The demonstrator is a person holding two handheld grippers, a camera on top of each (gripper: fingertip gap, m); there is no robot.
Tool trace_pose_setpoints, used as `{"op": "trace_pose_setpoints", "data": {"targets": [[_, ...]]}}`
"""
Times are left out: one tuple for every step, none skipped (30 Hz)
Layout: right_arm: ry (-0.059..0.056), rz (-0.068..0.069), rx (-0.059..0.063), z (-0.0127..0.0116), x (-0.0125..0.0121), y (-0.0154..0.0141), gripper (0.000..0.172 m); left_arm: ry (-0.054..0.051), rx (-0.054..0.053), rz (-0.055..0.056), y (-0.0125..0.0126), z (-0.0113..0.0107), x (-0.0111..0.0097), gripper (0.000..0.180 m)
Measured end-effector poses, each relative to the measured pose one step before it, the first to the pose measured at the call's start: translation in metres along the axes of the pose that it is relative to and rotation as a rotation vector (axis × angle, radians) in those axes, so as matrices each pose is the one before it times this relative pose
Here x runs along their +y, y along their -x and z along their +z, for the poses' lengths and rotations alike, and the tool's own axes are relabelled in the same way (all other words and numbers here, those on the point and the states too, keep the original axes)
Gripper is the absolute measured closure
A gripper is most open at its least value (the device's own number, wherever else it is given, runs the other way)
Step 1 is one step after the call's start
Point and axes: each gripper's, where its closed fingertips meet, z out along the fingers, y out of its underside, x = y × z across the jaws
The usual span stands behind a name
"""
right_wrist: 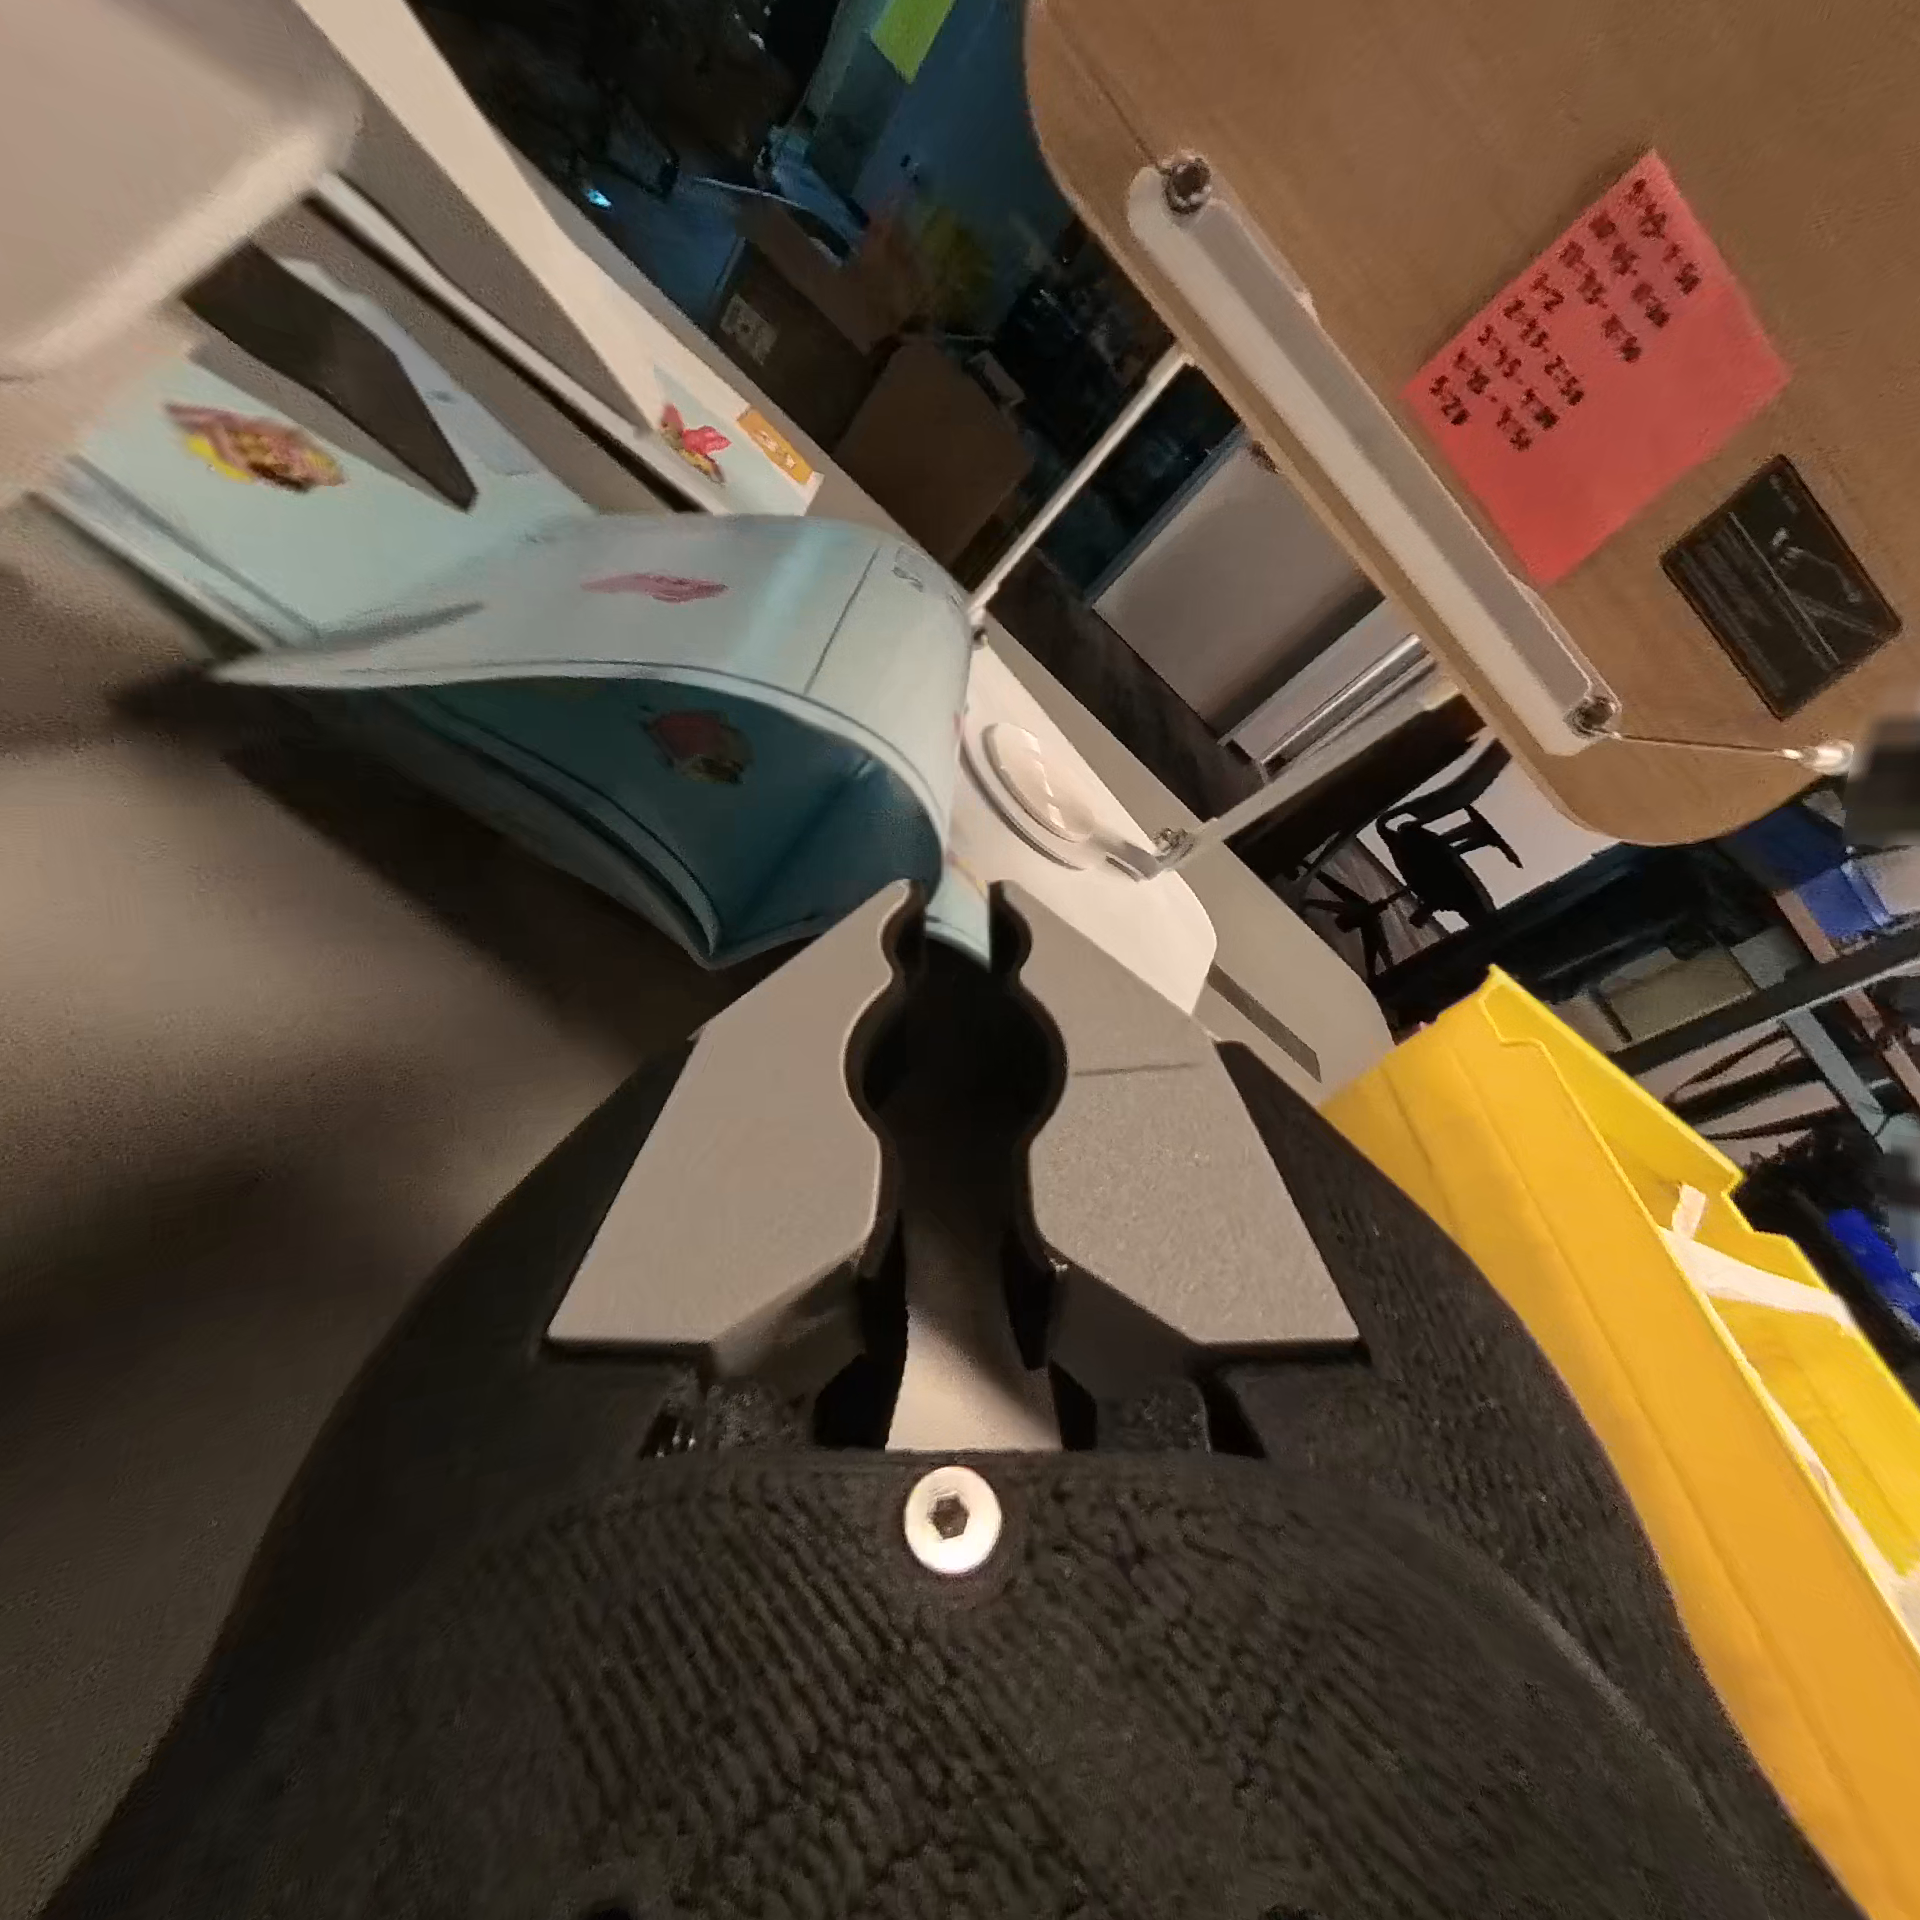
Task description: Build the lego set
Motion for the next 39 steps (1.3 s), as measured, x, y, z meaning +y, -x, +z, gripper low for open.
{"op": "trace_pose_setpoints", "data": {"targets": [[0.0018, -0.0158, -0.0102, 0.00074, -0.00025, 0.00303, 0.157, 0.0129, 0.0053, -0.0216, 0.00298, 0.00144, 0.00295, 0.125], [0.0007, -0.0178, -0.012, 0.00092, -0.00072, 0.00359, 0.153, 0.0149, -0.0015, -0.0149, 0.00358, 0.00121, 0.00346, 0.125], [-0.0034, -0.021, -0.0095, 0.00092, -0.00159, 0.00335, 0.151, 0.0161, -0.0035, -0.0079, 0.0034, 0.00097, 0.00374, 0.125], [-0.0097, -0.0259, -0.0047, 0.00098, -0.00307, 0.0028, 0.149, 0.0045, 0.0058, -0.0024, 0.00092, 0.0002, 0.00164, 0.128], [-0.0128, -0.0299, -0.003, 0.00116, -0.00374, 0.00269, 0.149, -0.0132, 0.0027, -0.0024, 0.00022, -0.001, -0.00157, 0.129], [-0.0108, -0.0317, -0.0044, 0.00126, -0.00366, 0.003, 0.148, -0.0057, 0.001, -0.0026, 0.00024, -0.00068, -0.00097, 0.129], [-0.0058, -0.0322, -0.0081, 0.00124, -0.00306, 0.00372, 0.147, 0.0065, 0.0004, 0.0001, 0.00055, -0.00004, 0.00078, 0.13], [-0.0031, -0.0291, -0.0079, 0.00089, -0.00283, 0.00387, 0.145, 0.0049, -0.0023, 0.001, 0.00118, -0.00002, 0.00065, 0.132], [-0.0057, -0.0254, -0.0067, 0.00087, -0.00316, 0.00355, 0.143, -0.0004, -0.0005, 0.002, 0.00084, -0.00015, 0.00019, 0.133], [-0.0076, -0.0214, -0.0047, 0.00108, -0.00334, 0.00282, 0.142, -0.0007, 0.0012, 0.0006, 0.00056, -0.00018, 0.00026, 0.134], [-0.0064, -0.0168, -0.0009, 0.00163, -0.00308, 0.00155, 0.14, 0.0, 0.0004, 0.0015, 0.00071, -0.00011, 0.00054, 0.136], [-0.0054, -0.0122, -0.0032, 0.00193, -0.0032, 0.00125, 0.138, -0.0019, -0.0021, 0.0031, 0.00092, -0.00013, 0.00035, 0.136], [-0.0045, -0.0064, -0.0071, 0.00174, -0.00329, 0.00148, 0.137, -0.0043, -0.0008, 0.0034, 0.00063, -0.00023, 0.00012, 0.137], [-0.004, -0.0013, -0.0115, 0.00123, -0.00333, 0.00211, 0.136, -0.0041, 0.0006, 0.0036, 0.00025, -0.00016, 0.00022, 0.138], [-0.0044, 0.0023, -0.0139, 0.00061, -0.00276, 0.00253, 0.135, -0.0031, 0.0015, 0.0031, 0.00002, -0.00018, 0.00008, 0.138], [-0.0022, 0.0044, -0.0143, 0.0002, -0.00205, 0.00263, 0.135, -0.0023, 0.0009, 0.0002, 0.00004, -0.00017, -0.00022, 0.139], [-0.0001, 0.0032, -0.014, 0.00026, -0.00126, 0.00261, 0.135, 0.0022, 0.0013, -0.0014, -0.00005, 0.00002, -0.0001, 0.139], [0.0011, -0.0003, -0.0124, 0.00089, -0.00064, 0.0024, 0.135, 0.0027, -0.0001, -0.0013, 0.0004, 0.00013, -0.00009, 0.139], [0.005, -0.0021, -0.0137, 0.00172, 0.00018, 0.00256, 0.135, -0.0009, 0.0, -0.0026, 0.00036, -0.00005, -0.00033, 0.139], [0.01, -0.0026, -0.0142, 0.00225, 0.00098, 0.00299, 0.135, -0.0021, 0.0012, -0.0027, 0.00008, -0.00016, -0.00027, 0.139], [0.0123, -0.004, -0.0093, 0.0024, 0.0013, 0.00203, 0.134, -0.0007, 0.0012, -0.0011, -0.00004, -0.00004, 0.0, 0.139], [0.0095, -0.0062, -0.0023, 0.00198, 0.00085, 0.00109, 0.134, 0.0009, 0.0006, 0.0002, 0.00001, -0.00004, 0.00018, 0.139], [0.0067, -0.0077, 0.0045, 0.00158, 0.00029, -0.00017, 0.135, 0.0008, 0.0012, 0.0, -0.00016, 0.00003, 0.00006, 0.139], [0.0071, -0.0071, 0.0102, 0.00144, 0.0004, -0.00119, 0.136, 0.0006, 0.0011, -0.0002, -0.00008, -0.00002, 0.00013, 0.139], [0.0074, -0.0059, 0.0132, 0.00132, 0.00045, -0.00163, 0.138, -0.0005, 0.001, -0.0007, -0.00007, -0.00007, -0.00003, 0.139], [0.0085, -0.0046, 0.0149, 0.00127, 0.00081, -0.00191, 0.141, -0.0011, 0.0014, -0.0011, -0.00014, -0.00003, -0.00011, 0.139], [0.0101, -0.0038, 0.0137, 0.00146, 0.00128, -0.00155, 0.142, -0.0001, 0.0034, -0.0016, -0.00032, -0.00005, -0.0002, 0.139], [0.0117, -0.0023, 0.0103, 0.00164, 0.00145, -0.0009, 0.144, -0.0013, 0.012, -0.002, -0.00172, -0.0004, -0.00032, 0.14], [0.014, -0.002, 0.0086, 0.00175, 0.00171, -0.00055, 0.148, -0.0118, 0.0211, -0.0038, -0.00329, -0.00139, -0.00145, 0.142], [0.0132, -0.0021, 0.0096, 0.00164, 0.00155, -0.00074, 0.153, -0.0319, 0.026, -0.001, -0.00438, -0.00272, -0.0039, 0.142], [0.0069, 0.0014, 0.0174, 0.00082, 0.00068, -0.0023, 0.162, -0.0507, 0.0347, 0.0024, -0.00651, -0.00418, -0.0069, 0.14], [0.0019, 0.0051, 0.0273, -0.00003, 0.00026, -0.00457, 0.169, -0.057, 0.0324, 0.0062, -0.00751, -0.00525, -0.00903, 0.141], [0.0023, 0.0075, 0.0261, -0.00097, 0.00071, -0.00517, 0.171, -0.0596, 0.0188, 0.0214, -0.00672, -0.00564, -0.01056, 0.141], [0.0015, 0.0149, 0.018, -0.00147, 0.00112, -0.00479, 0.172, -0.056, -0.0038, 0.035, -0.00366, -0.00567, -0.01086, 0.141], [-0.0039, 0.0231, 0.0095, -0.00198, 0.00113, -0.0041, 0.172, -0.0452, -0.0163, 0.035, -0.00104, -0.00506, -0.00957, 0.141], [-0.0092, 0.0262, 0.0044, -0.00275, 0.00112, -0.00369, 0.172, -0.0318, -0.0184, 0.0227, 0.00067, -0.00378, -0.00706, 0.14], [-0.0108, 0.0272, 0.0029, -0.0035, 0.00145, -0.00382, 0.172, -0.0207, -0.021, 0.0088, 0.00251, -0.00266, -0.00461, 0.137], [-0.0093, 0.0289, -0.0001, -0.00393, 0.00212, -0.00354, 0.172, -0.0085, -0.0202, -0.0014, 0.00346, -0.00145, -0.00177, 0.136], [-0.0063, 0.0279, -0.0008, -0.00402, 0.00302, -0.00351, 0.172, 0.0033, -0.014, -0.0095, 0.00344, -0.00066, 0.00053, 0.135]]}}
